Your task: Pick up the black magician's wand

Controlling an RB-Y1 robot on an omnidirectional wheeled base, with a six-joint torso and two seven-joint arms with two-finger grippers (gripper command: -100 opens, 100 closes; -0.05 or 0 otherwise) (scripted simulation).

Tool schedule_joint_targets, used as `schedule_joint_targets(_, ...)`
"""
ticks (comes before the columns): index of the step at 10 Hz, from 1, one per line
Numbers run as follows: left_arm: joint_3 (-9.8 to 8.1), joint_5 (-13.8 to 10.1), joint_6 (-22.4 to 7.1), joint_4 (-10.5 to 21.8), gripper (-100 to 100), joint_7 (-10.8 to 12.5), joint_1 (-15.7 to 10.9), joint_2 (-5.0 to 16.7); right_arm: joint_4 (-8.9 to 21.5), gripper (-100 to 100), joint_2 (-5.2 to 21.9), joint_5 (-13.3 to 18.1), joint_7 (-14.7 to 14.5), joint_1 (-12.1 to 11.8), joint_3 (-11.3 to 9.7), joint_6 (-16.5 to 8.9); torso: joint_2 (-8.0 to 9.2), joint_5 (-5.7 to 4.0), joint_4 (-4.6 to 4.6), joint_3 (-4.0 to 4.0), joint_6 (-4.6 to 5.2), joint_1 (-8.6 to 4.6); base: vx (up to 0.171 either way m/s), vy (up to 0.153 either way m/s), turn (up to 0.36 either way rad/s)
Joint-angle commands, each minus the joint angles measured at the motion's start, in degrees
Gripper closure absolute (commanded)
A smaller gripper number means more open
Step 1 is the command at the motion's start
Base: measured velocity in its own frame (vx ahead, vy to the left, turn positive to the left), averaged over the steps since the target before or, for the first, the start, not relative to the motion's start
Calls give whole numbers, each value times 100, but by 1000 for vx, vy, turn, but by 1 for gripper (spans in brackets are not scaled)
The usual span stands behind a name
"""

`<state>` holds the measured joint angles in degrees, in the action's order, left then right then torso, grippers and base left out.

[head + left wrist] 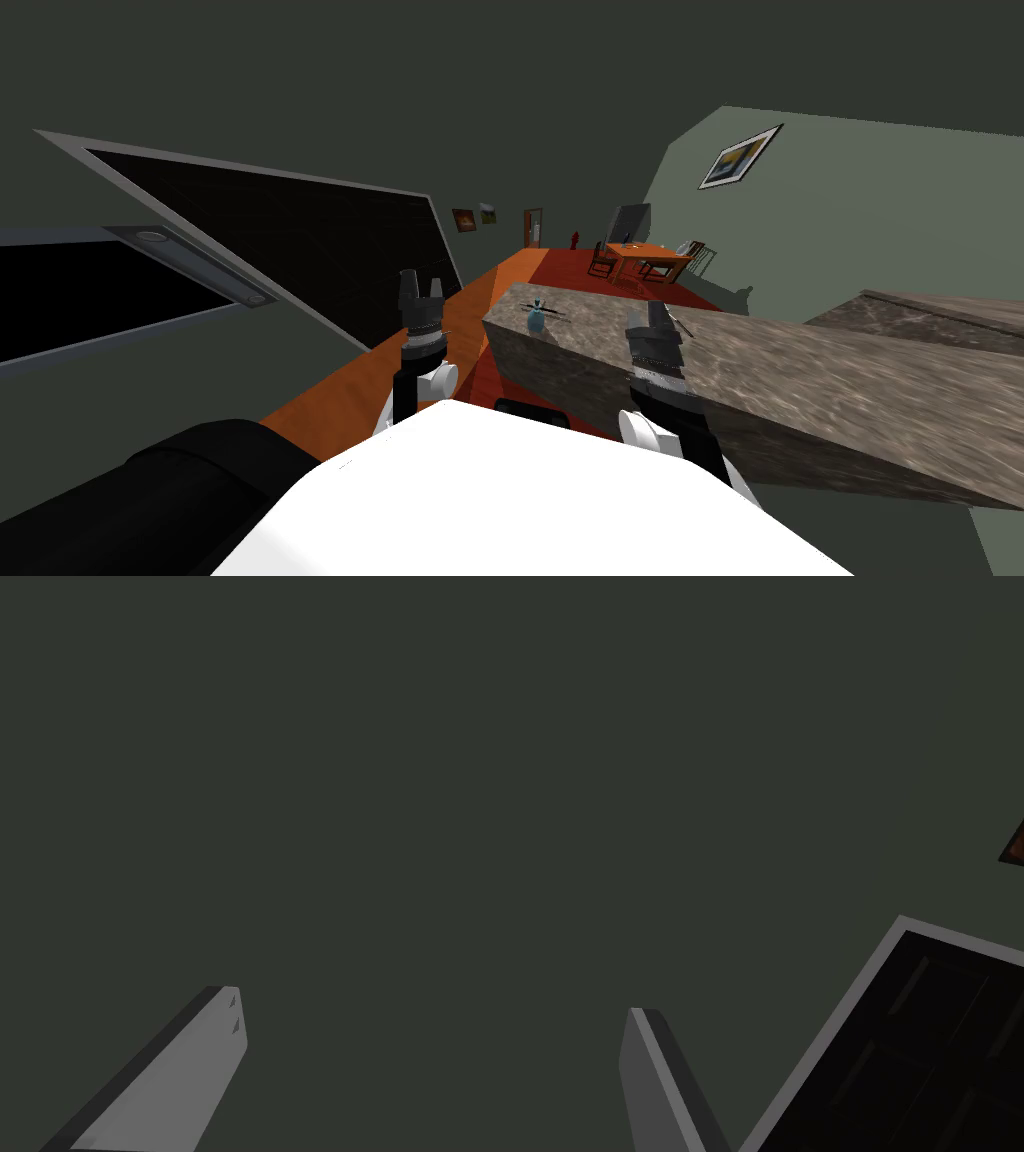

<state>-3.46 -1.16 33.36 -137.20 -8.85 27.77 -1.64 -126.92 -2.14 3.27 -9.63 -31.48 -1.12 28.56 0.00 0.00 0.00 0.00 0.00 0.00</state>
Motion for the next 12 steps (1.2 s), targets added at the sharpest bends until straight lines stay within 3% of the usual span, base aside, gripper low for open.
schedule_joint_targets(1,0,0,0,0,0,0,0,0,191,-100,286,77,28,-44,-17,97,0,0,0,0,0,0,-36,30,-16)
schedule_joint_targets(4,1,0,0,0,0,0,-1,0,663,-100,803,264,87,-143,-57,317,30,3,6,17,0,16,-79,49,-15)
schedule_joint_targets(5,1,0,0,0,0,0,-1,-1,663,-100,870,264,87,-143,-57,317,30,4,7,17,0,19,-46,40,-2)
schedule_joint_targets(7,0,0,0,0,0,0,-1,0,1079,-100,1247,438,135,-231,-100,513,20,3,4,11,0,14,-58,44,9)
schedule_joint_targets(12,0,0,0,0,0,0,0,0,1625,-100,1911,641,185,-331,-159,734,16,3,4,10,0,15,-43,41,10)
